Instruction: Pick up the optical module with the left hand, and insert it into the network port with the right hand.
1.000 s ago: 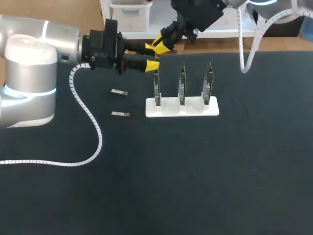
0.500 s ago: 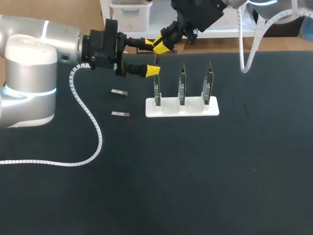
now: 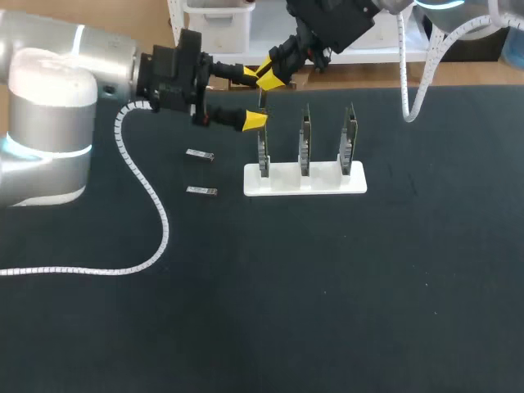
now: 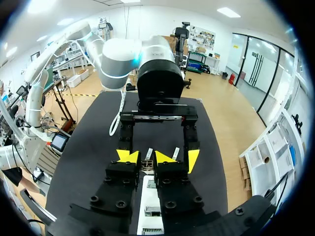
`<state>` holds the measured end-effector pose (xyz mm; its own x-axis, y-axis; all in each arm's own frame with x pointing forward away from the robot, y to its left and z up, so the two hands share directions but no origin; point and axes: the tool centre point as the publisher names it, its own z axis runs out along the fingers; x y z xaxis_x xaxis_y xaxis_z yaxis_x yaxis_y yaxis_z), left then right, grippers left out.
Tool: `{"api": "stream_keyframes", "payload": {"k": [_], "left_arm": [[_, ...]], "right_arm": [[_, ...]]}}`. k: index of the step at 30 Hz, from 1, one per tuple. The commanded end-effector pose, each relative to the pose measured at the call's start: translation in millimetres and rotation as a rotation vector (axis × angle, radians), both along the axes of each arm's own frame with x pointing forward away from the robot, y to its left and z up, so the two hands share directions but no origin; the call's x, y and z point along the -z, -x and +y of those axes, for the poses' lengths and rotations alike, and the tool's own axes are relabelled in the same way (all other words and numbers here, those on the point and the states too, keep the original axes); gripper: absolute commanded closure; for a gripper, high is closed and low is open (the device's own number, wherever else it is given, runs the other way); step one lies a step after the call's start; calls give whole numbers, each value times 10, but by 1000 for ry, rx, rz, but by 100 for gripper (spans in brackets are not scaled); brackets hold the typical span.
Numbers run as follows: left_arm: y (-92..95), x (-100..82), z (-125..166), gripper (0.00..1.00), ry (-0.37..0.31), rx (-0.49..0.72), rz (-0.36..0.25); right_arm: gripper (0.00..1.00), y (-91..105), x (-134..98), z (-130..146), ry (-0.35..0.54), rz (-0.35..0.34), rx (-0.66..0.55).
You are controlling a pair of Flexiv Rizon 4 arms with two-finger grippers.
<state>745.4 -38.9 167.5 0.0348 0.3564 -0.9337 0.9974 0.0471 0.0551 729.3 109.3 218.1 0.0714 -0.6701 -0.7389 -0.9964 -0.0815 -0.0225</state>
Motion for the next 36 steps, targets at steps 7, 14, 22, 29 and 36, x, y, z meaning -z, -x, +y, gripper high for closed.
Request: {"api": "stream_keyframes", "payload": {"k": [7, 14, 22, 29, 36], "left_arm": [[-267, -219, 297, 0, -189, 9, 10], [-290, -231, 510, 0, -228, 10, 31], [-309, -134, 679, 0, -300, -3, 46], [-353, -133, 728, 0, -298, -28, 52], [-353, -133, 728, 0, -298, -28, 52]], "right_arm": [[100, 29, -1, -11, -1, -4, 5], [100, 29, -1, -11, -1, -4, 5], [100, 29, -1, -11, -1, -4, 5], [100, 29, -1, -11, -1, -4, 5], [100, 29, -1, -11, -1, -4, 5]]}}
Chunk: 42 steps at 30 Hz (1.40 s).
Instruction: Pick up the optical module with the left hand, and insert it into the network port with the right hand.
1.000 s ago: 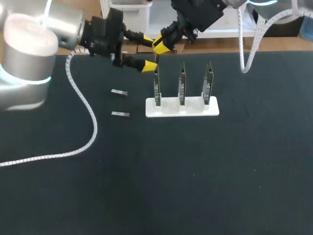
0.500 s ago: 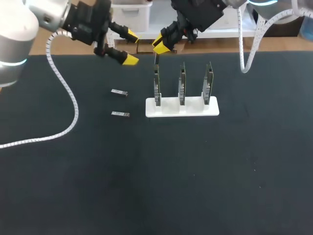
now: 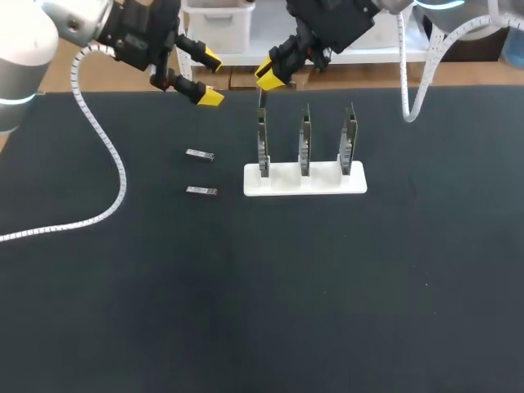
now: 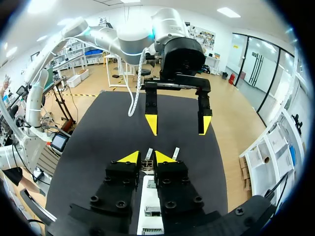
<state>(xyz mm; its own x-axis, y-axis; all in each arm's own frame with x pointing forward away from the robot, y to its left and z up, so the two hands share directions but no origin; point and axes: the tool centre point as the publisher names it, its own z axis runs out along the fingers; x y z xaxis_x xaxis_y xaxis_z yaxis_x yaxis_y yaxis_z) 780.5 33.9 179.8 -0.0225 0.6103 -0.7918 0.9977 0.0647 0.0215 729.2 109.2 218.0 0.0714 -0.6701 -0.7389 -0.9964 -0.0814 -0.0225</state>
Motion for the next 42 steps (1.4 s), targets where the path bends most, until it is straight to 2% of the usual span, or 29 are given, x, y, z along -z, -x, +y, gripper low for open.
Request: {"api": "stream_keyframes", "payload": {"k": [1, 16, 23, 28, 35, 42], "left_arm": [[-3, -10, 0, 0, -6, 0, 3], [-3, -10, 0, 0, -6, 0, 3], [-3, -10, 0, 0, -6, 0, 3], [-3, -10, 0, 0, -6, 0, 3], [-3, -10, 0, 0, -6, 0, 3], [-3, -10, 0, 0, -6, 0, 3]], "right_arm": [[100, 29, -2, -11, -1, -4, 5], [100, 29, -2, -11, -1, -4, 5], [100, 157, 68, 1, 70, 79, -39], [100, 201, 61, -30, 108, 101, -53], [100, 140, 51, 9, 127, 101, -77], [100, 40, 138, -8, 117, 114, -70]]}}
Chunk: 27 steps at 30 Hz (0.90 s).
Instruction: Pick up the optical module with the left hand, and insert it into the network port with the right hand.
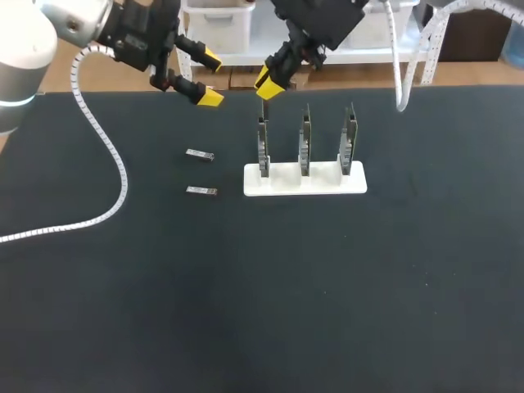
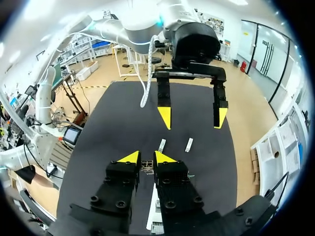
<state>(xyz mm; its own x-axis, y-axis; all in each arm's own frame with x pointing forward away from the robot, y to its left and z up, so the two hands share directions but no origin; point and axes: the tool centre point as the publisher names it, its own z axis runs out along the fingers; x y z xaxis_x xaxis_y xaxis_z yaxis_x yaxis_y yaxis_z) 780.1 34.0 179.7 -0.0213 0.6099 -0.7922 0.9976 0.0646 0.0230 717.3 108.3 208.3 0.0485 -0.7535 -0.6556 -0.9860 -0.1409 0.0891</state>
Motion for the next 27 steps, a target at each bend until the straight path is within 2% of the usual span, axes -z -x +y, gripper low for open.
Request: {"api": "stream_keyframes", "payload": {"k": [1, 21, 27], "left_arm": [[-7, -12, -1, 0, -6, 0, 4], [-7, -12, -1, 0, -6, 0, 4], [-7, -12, -1, 0, -6, 0, 4]], "right_arm": [[100, -80, 44, 0, -15, 13, -5], [100, -209, 247, 37, -41, 42, 4], [100, -270, 227, 28, -46, 30, 12]]}}
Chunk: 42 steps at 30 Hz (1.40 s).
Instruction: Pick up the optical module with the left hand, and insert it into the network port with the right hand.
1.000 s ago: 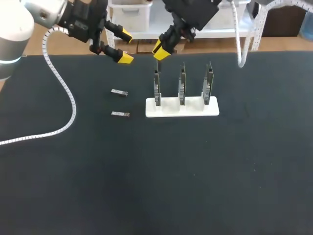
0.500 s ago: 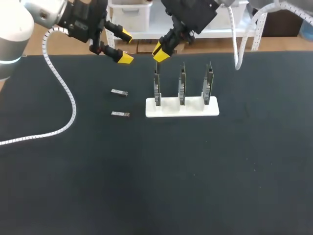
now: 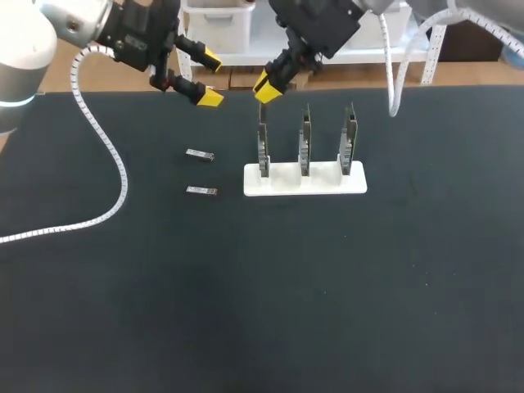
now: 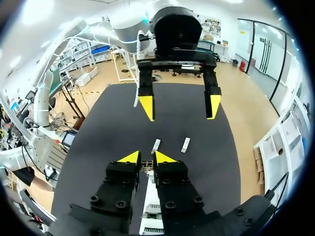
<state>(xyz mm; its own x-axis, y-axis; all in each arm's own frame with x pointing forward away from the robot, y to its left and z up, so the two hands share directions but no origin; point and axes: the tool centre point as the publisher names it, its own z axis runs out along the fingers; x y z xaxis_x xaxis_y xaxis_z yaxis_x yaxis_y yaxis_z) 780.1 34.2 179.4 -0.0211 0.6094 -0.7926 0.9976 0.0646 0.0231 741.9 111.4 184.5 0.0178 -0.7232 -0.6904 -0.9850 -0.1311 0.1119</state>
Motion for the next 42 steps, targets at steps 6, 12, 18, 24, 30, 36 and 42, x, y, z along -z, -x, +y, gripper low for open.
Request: {"api": "stream_keyframes", "payload": {"k": [6, 12, 18, 24, 30, 36, 42], "left_arm": [[-7, -14, -4, 0, -7, 0, 4], [-7, -14, -4, 0, -7, 0, 4], [-7, -14, -4, 0, -7, 0, 4], [-7, -14, -4, 0, -7, 0, 4], [-7, -14, -4, 0, -7, 0, 4], [-7, -14, -4, 0, -7, 0, 4], [-7, -14, -4, 0, -7, 0, 4]], "right_arm": [[100, -73, 34, 1, 0, 6, -10], [100, -133, 60, 21, -3, 7, -25], [100, -177, 51, 18, -4, -1, -28], [100, -215, 85, 25, -2, 2, -29], [100, -115, -56, 66, -8, -31, -43], [100, -3, -147, 50, 12, -57, -30], [100, 134, -164, 11, 77, -60, -1]]}}
